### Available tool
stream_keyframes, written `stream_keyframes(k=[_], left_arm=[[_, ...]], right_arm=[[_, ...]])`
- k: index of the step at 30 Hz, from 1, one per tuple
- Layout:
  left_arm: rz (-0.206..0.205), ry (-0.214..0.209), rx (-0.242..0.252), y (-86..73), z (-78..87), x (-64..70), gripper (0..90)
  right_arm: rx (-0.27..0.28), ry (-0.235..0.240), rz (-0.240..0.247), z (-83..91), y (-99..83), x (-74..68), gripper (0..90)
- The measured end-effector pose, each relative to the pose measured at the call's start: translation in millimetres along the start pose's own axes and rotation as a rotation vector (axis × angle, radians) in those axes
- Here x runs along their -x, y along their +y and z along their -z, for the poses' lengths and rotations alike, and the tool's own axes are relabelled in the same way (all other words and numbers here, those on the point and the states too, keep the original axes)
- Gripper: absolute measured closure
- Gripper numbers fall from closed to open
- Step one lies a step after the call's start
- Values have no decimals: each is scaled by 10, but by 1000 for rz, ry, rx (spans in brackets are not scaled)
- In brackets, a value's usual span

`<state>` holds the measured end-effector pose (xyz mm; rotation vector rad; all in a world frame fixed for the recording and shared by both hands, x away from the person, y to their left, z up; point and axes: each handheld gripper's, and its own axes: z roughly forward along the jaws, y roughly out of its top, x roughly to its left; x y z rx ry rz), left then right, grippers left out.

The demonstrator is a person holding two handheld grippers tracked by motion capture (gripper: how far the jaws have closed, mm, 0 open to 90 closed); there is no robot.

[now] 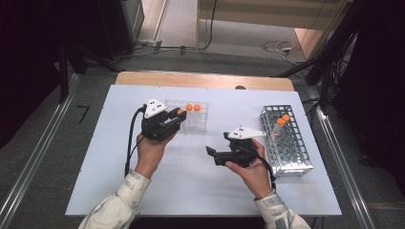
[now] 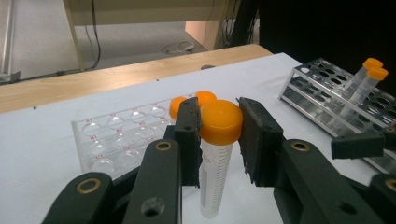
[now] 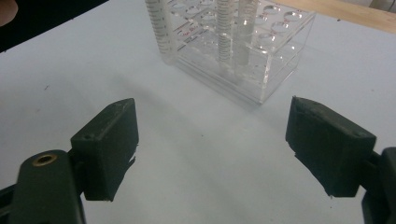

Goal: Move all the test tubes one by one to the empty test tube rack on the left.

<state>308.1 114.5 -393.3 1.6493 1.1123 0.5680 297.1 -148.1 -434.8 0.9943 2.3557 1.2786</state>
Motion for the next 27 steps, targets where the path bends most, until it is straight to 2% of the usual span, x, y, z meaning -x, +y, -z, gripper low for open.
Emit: stream_keyframes(k=[5,15,27], left_arm=[[0,14,2,50,-26,-32,700],[43,41,1,121,-133,-165,701],[50,62,2,195,-208,-229,700]], right_arm=[[-1,2,0,1,-1,3,160],[0,7,-1,8,-1,7,165],[4,6,-8,17,-2,24,168]])
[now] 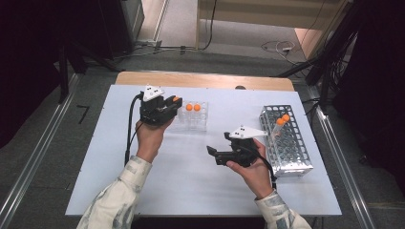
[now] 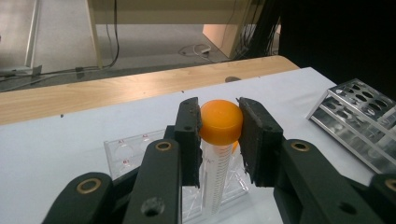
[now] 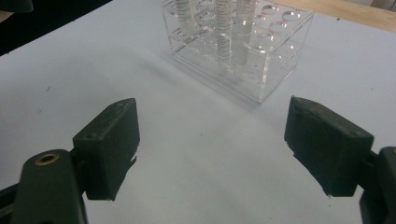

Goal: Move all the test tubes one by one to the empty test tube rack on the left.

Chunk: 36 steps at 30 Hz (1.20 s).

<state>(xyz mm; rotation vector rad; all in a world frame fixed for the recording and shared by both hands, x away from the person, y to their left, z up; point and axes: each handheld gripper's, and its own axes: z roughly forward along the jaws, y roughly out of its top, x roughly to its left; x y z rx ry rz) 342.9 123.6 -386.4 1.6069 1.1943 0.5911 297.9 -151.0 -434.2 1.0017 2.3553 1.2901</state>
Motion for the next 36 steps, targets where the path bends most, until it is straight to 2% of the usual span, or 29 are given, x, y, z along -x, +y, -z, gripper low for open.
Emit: stream_keyframes(k=[22,36], left_arm=[[-14,45,-1,178,-160,-41,700],[-70,66,-5,123,-246,20,699]], right_arm=[[2,2,-2,13,-3,16,171],[1,2,-3,13,-9,25,172]])
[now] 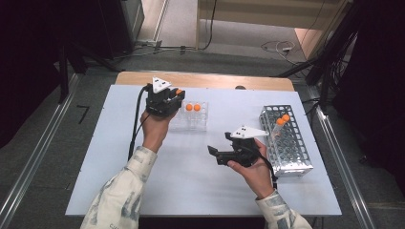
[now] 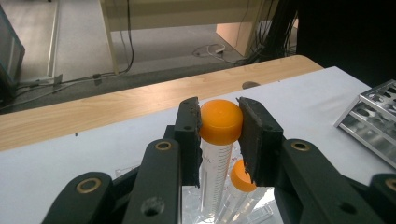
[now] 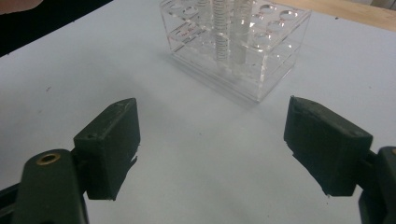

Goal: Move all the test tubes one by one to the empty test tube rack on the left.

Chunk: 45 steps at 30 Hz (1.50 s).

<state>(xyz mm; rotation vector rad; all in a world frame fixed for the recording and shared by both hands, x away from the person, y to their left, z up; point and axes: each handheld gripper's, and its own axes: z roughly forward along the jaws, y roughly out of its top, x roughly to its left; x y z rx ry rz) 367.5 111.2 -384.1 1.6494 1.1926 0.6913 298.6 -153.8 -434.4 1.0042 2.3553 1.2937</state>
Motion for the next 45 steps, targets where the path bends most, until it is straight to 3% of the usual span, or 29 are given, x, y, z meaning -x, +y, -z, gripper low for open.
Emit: stream_keyframes(k=[10,22,45], left_arm=[[-39,30,-4,-130,-51,60,698],[-31,34,-9,-268,-87,51,697],[-5,17,-6,-298,-48,37,659]], right_arm=[[-5,1,0,-7,-6,-4,173],[-10,2,0,-25,-14,-12,173],[-13,3,3,-30,-18,-12,173]])
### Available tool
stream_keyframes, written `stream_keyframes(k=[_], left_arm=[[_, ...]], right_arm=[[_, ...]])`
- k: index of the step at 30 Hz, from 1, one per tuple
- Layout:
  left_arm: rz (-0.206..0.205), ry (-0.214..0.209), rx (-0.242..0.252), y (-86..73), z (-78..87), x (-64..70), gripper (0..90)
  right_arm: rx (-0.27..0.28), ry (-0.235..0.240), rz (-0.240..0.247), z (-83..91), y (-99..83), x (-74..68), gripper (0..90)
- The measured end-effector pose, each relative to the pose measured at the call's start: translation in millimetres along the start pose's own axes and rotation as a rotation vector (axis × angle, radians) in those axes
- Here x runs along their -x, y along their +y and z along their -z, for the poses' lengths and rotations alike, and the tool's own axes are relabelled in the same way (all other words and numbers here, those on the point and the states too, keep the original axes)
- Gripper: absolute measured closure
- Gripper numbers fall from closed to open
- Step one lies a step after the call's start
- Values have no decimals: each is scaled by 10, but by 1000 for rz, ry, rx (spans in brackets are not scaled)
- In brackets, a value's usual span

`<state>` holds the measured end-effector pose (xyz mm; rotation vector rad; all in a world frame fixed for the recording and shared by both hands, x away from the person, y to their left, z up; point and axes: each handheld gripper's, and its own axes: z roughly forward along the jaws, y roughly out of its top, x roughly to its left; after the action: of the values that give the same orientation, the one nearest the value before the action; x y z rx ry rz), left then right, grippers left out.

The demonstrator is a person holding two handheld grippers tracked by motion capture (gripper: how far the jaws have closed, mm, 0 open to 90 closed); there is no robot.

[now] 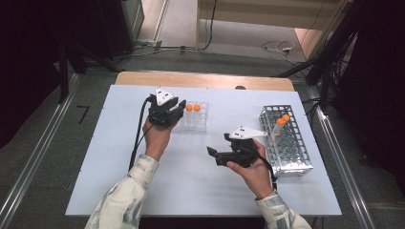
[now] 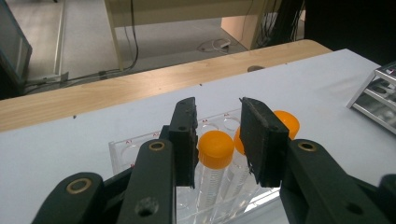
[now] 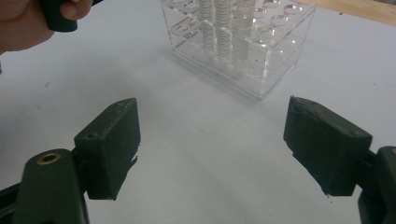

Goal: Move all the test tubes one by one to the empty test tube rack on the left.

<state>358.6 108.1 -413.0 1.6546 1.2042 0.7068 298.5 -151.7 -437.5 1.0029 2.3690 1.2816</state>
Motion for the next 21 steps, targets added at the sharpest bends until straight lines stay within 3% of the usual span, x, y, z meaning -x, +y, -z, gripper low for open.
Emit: stream_keyframes(k=[5,10,13,21], left_arm=[[18,-25,-4,0,31,-6,574],[49,-40,6,4,114,13,358],[80,-62,12,-20,186,29,275],[110,-116,19,-184,397,41,220]], right_arm=[[2,-3,-5,6,0,6,173],[14,-11,-10,41,8,38,173],[24,-19,-15,64,11,62,171],[57,-60,-39,192,1,169,170]])
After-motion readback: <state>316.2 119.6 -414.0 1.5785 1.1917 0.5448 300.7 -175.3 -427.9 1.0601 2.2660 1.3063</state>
